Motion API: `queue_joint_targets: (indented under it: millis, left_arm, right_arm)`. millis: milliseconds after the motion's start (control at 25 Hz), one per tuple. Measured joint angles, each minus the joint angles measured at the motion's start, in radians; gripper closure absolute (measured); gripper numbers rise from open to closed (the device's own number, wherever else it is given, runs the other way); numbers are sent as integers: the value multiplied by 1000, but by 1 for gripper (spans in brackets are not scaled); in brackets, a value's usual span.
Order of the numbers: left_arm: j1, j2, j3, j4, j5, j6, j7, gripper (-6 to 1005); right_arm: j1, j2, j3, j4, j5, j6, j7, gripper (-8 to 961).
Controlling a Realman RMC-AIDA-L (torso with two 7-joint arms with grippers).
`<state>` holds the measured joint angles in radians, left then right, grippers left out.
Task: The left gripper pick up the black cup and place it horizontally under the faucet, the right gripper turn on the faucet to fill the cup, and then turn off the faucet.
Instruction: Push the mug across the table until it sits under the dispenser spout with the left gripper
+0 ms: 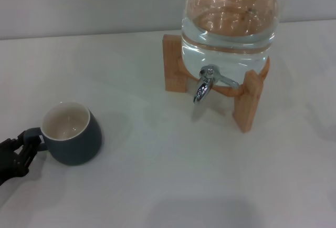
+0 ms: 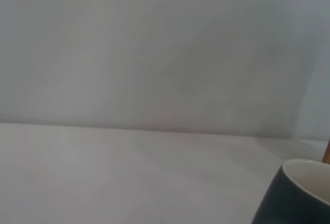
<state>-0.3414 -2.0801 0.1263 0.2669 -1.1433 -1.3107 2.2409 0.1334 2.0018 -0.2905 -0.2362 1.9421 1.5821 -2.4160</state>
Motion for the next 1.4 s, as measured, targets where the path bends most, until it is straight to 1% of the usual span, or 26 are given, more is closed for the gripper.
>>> queue_joint_targets:
  millis: [240,480,640,720,800,880,920,960,1000,1120,1160,1360,1400]
  left_arm:
    - [-2,0,-1,0,-3,-4,-4,809]
    - [-11,0,-8,1,-5,-2,-5,811]
    - [-30,0,-2,5,-4,-10,-6,812]
    - [-59,1,6,5,4,-20,-6,813]
    - [-72,1,15,5,7,-23,-6,813]
    - [-97,1,45,2,9,-25,-6,814]
    - [-127,-2,75,-3,9,-24,-6,814]
    - [-127,-2,75,-3,9,-24,-6,815]
    - [-141,-3,84,-8,9,-22,-7,815]
    - [-187,-4,117,-47,9,-8,-3,814]
    - [-217,-5,141,-73,9,18,4,814]
    - [-250,-6,159,-111,9,56,18,815]
    - [-272,-6,164,-136,9,81,23,815]
  right_arm:
    - [1,0,-2,0,2,0,0,156]
    - [6,0,-3,0,0,0,0,156]
    - [9,1,-4,0,0,0,0,157]
    - [12,2,-4,0,0,0,0,157]
    - [17,2,-4,1,-1,2,0,157]
    - [21,3,-5,2,-2,4,0,157]
    - [23,4,-5,2,-2,5,0,157]
    - [26,4,-6,2,-2,7,0,157]
    - [28,4,-6,2,-2,8,0,158]
    - [33,5,-7,3,-2,17,0,158]
    - [34,5,-7,3,-2,23,0,158]
    - [38,5,-7,3,-2,28,0,159]
    - [39,5,-7,3,-2,29,0,159]
